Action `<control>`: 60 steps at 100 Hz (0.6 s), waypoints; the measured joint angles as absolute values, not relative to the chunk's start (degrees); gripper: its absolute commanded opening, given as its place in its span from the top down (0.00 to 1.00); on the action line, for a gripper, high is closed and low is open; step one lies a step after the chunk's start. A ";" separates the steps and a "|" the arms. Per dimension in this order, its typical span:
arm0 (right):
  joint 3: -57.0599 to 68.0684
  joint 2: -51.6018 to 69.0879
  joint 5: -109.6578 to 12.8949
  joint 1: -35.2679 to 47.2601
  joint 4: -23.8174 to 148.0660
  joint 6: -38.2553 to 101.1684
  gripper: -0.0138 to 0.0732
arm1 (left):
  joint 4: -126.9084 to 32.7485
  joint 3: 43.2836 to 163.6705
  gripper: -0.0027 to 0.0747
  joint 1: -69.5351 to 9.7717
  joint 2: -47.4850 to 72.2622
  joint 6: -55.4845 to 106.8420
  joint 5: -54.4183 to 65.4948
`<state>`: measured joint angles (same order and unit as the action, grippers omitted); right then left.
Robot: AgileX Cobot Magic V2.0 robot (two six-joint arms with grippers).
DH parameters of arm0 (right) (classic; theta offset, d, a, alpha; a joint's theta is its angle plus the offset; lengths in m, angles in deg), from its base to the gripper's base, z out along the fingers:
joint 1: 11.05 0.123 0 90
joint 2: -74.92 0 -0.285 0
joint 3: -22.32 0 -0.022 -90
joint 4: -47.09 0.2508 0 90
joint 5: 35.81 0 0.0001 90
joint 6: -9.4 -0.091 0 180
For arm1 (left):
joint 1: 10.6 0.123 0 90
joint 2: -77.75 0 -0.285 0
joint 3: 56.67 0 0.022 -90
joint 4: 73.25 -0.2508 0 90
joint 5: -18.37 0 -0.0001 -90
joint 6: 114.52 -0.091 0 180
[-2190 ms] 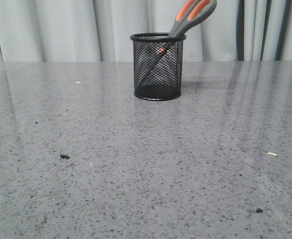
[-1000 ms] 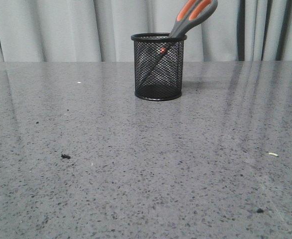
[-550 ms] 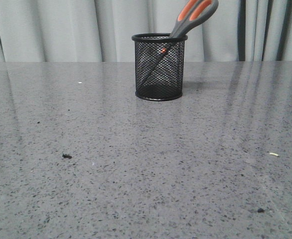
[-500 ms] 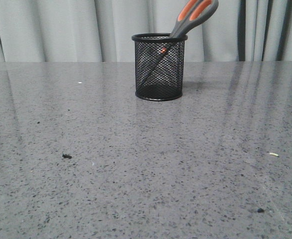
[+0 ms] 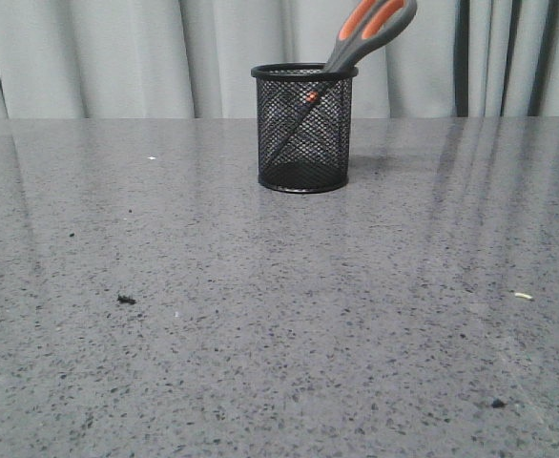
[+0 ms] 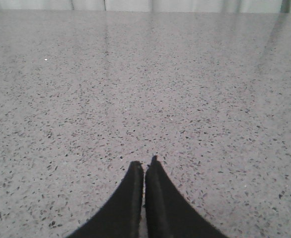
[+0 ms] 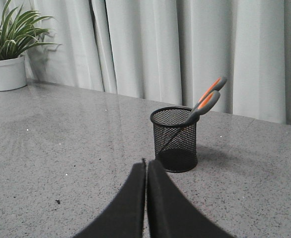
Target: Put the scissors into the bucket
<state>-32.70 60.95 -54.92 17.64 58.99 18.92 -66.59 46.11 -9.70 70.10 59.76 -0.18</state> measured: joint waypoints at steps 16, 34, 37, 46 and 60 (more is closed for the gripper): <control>-32.70 60.95 -54.92 17.64 58.99 18.92 0.89 | -66.59 46.11 0.99 -9.70 70.10 59.76 -0.18; -34.36 60.95 -53.73 16.50 57.71 18.92 0.89 | -66.59 46.11 0.99 -9.70 70.10 59.76 -0.18; -35.62 60.95 -52.68 15.27 57.07 18.92 0.89 | -66.59 46.11 0.99 -9.70 70.10 59.76 -0.18; -40.33 60.95 -47.66 10.16 53.66 17.10 0.89 | -66.59 46.11 0.99 -9.70 70.10 59.76 -0.18; -49.16 60.95 -40.42 0.23 49.49 11.87 0.89 | -66.66 46.11 0.99 -9.70 70.10 59.76 -0.28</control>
